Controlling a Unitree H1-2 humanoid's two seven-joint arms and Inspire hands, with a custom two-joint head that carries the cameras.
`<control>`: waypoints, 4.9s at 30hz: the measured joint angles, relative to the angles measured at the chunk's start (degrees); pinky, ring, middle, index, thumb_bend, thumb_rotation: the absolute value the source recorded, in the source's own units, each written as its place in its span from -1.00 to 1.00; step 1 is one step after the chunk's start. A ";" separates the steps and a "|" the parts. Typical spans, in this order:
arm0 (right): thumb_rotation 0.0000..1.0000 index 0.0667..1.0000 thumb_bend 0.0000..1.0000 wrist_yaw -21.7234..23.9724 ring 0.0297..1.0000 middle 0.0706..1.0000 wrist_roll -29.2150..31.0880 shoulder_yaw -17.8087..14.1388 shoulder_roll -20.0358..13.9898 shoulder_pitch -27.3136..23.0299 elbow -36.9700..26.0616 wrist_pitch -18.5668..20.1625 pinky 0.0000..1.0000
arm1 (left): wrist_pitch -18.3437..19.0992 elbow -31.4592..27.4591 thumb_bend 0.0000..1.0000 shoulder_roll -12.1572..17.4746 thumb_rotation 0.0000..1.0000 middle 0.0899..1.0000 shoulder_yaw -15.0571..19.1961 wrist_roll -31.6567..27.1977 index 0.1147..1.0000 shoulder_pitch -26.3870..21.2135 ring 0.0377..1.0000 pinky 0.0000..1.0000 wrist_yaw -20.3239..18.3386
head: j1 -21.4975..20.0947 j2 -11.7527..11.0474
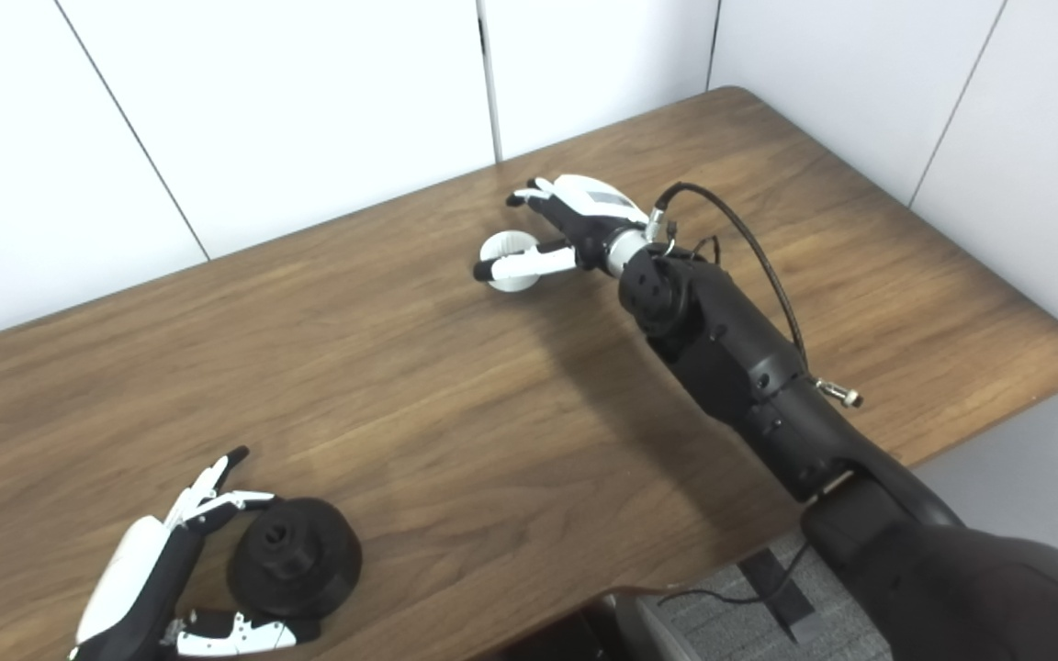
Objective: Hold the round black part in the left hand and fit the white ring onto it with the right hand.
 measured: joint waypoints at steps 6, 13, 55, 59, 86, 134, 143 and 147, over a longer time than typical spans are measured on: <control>0.46 0.88 1.00 0.93 1.00 1.00 0.44 0.11 -0.15 0.02 0.33 0.19 0.84 | 0.02 0.00 0.92 0.00 -0.48 1.00 -0.02 0.10 0.14 -0.01 1.00 1.00 0.01 | 0.18 0.00; 0.30 0.87 1.00 0.97 1.00 1.00 0.06 0.72 -0.16 0.09 0.83 0.21 0.82 | 0.11 0.00 0.92 -0.01 -0.48 1.00 -0.02 0.13 0.14 -0.01 1.00 1.00 0.00 | 0.62 0.26; -0.55 0.11 0.53 -30.65 0.75 0.69 -2.64 0.14 9.01 3.75 10.20 -9.56 0.76 | 0.62 -0.80 0.92 -0.69 -0.44 1.00 -0.12 1.16 0.13 1.14 1.00 1.00 0.37 | 2.99 1.67; -0.69 -0.08 0.09 -33.38 0.72 0.63 -2.17 0.01 9.53 3.76 11.04 -12.00 0.79 | 0.64 -0.84 0.92 -0.70 -0.43 1.00 -0.13 1.16 0.13 1.17 1.00 1.00 0.38 | 3.08 1.84; -0.72 -0.11 0.04 -37.08 0.74 0.58 -1.92 -1.22 10.15 6.46 8.19 -15.57 0.98 | 1.60 -1.23 0.91 -0.80 -0.41 1.00 -0.05 1.40 0.13 1.08 1.00 1.00 0.22 | 3.96 2.46; -0.73 -0.11 0.05 -20.19 0.67 0.54 4.49 -1.77 15.05 20.46 -28.70 -17.82 0.47 | 4.80 -1.06 0.95 -5.76 -0.45 1.00 -1.55 6.66 0.12 -0.10 1.00 1.00 0.54 | 21.17 6.06; -0.71 -0.11 0.04 -17.79 0.69 0.55 5.87 0.05 16.69 23.90 -31.91 -18.69 0.50 | 5.23 -0.94 0.95 -6.22 -0.43 1.00 -1.98 7.14 0.12 -0.13 1.00 1.00 0.86 | 22.24 6.59; -0.71 -0.11 0.04 -16.22 0.69 0.56 5.90 1.36 17.15 24.50 -32.15 -18.75 0.48 | 5.26 -0.94 0.94 -6.24 -0.40 1.00 -1.98 7.30 0.13 -0.16 1.00 1.00 1.02 | 22.68 6.68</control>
